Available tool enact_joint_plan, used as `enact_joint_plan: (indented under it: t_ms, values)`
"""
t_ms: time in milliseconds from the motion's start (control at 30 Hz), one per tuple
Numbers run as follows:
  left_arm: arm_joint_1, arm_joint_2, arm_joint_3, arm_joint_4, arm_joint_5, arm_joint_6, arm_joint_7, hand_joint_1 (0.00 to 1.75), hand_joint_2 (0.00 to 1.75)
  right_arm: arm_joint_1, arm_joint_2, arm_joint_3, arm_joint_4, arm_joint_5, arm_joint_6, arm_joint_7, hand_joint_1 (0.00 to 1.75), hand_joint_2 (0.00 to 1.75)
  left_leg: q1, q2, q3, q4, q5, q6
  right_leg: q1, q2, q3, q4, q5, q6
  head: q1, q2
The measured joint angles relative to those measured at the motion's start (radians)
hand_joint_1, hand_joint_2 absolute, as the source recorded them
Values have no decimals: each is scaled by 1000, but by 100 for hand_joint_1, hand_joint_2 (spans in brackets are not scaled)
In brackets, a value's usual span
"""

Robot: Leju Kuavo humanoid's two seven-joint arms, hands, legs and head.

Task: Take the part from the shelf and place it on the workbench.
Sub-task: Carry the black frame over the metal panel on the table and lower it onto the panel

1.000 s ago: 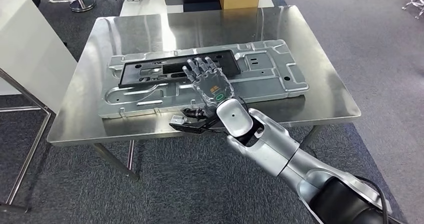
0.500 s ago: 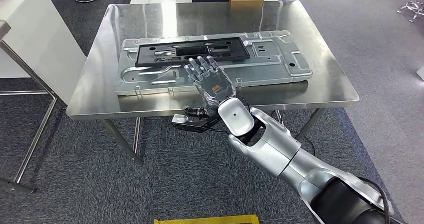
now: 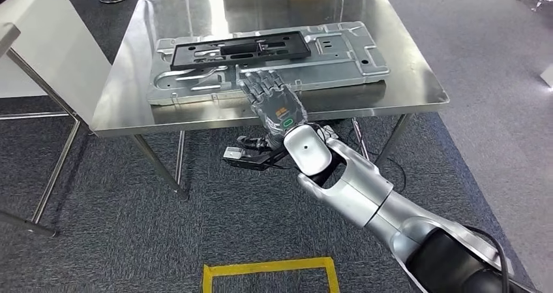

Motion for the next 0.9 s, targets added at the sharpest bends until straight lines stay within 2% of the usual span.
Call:
enact_joint_plan:
  t_ms: [33,67,100,133,167,200,267,300,367,400,433,467,500,533,567,600,633,667,700,733,767,800,833,867,900]
  values:
    - [0,0,0,0,0,0,0,0,0,1,0,0,0,0,0,0,0,0,1,0,-9,62,-26,-4,0,0,-17,1,12,0,-1,0]
    - [0,0,0,0,0,0,0,0,0,2,0,0,0,0,0,0,0,0,2,0,-9,106,-24,-7,0,0,-35,3,25,1,-1,0]
    - [0,1,0,0,0,0,1,0,0,3,0,0,0,0,0,0,0,0,3,0,4,120,-1,-9,-1,0,-53,6,36,3,-1,0]
    - [0,1,0,0,0,1,1,0,0,5,0,0,0,0,0,0,0,0,4,0,28,107,31,-10,-3,-1,-70,9,47,6,-2,0]
    - [-1,2,0,0,0,1,1,0,0,6,0,0,0,0,0,0,0,0,5,0,73,59,56,-11,-4,0,-88,14,58,9,-2,0]
    - [-2,2,0,0,0,1,1,0,0,7,0,0,-1,0,0,0,0,0,5,0,131,-14,56,-11,-4,0,-103,20,66,14,-2,0]
    - [-4,2,0,0,0,1,2,0,0,7,-1,0,-3,0,0,1,0,0,1,-2,222,-147,23,-3,-3,-1,-121,28,84,25,0,0]
    - [-5,2,0,0,0,1,2,0,0,7,-2,0,-3,1,0,1,0,0,-3,-4,240,-180,8,3,-2,-1,-123,28,93,30,-1,0]
    - [-6,2,0,0,0,1,4,0,0,7,-3,0,-3,1,0,2,0,0,-1,-1,231,-188,19,18,-2,0,-128,28,104,40,0,0]
    - [-6,2,1,0,0,1,4,0,0,8,-4,0,-2,1,1,3,0,0,1,1,224,-189,28,25,-3,1,-135,38,88,44,2,0]
    - [-6,2,1,0,0,1,5,0,0,9,-5,0,-2,1,1,3,0,0,2,4,213,-191,41,34,-3,3,-146,70,50,49,5,0]
    - [-6,1,1,0,0,1,6,0,0,10,-6,0,-1,1,2,4,0,0,2,7,203,-191,52,41,-5,3,-161,120,-3,53,7,0]
    - [-6,1,1,0,0,1,6,0,0,12,-6,0,-1,1,2,6,0,0,0,7,189,-190,64,46,-5,3,-175,184,-55,56,9,0]
    - [-5,1,1,0,0,1,6,0,0,14,-7,0,-1,1,2,6,0,0,-1,8,173,-189,76,50,-6,3,-186,250,-91,57,9,0]
    - [-5,2,1,0,0,1,7,0,0,17,-8,0,0,1,2,7,0,0,-2,8,158,-188,87,49,-6,3,-187,296,-98,58,9,0]
    - [-5,2,1,0,0,1,7,0,0,20,-9,0,0,1,2,7,0,0,-3,9,142,-186,98,49,-6,3,-176,316,-83,57,9,0]
    - [-5,2,1,0,0,1,8,0,0,22,-10,0,1,1,2,7,0,0,-4,8,126,-184,108,47,-6,4,-148,302,-56,54,9,0]
    - [-5,2,1,0,0,1,8,0,0,23,-10,0,0,1,2,7,0,0,-5,8,112,-183,118,45,-6,4,-106,258,-33,50,9,0]
    - [-4,2,1,0,0,1,8,0,0,22,-10,0,-1,1,1,7,0,0,-7,7,100,-181,127,42,-4,5,-53,192,-29,45,9,0]
    - [-4,2,1,0,0,1,9,0,0,22,-10,0,-4,1,1,6,0,0,-8,7,91,-180,136,38,-2,6,-1,118,-39,40,8,0]
    - [-3,1,1,0,0,1,9,0,0,22,-10,0,-6,1,1,6,0,0,-8,6,85,-181,146,33,1,7,35,61,-53,37,8,0]
    - [-2,1,1,0,0,1,10,0,0,22,-10,0,-9,0,1,6,0,0,-6,6,81,-185,156,28,5,8,55,24,-63,34,8,0]
    - [-1,2,1,0,0,1,11,0,0,23,-11,0,-10,0,2,5,0,0,-5,6,79,-188,167,21,7,7,58,5,-61,31,7,0]
    - [0,2,2,0,0,1,12,0,0,24,-11,0,-10,0,3,4,0,0,-2,5,73,-190,171,16,6,5,53,1,-50,27,9,0]
    - [1,2,2,0,0,2,14,0,0,24,-11,0,-11,-1,4,3,0,0,-1,3,66,-183,160,11,5,3,47,-6,-39,22,8,0]
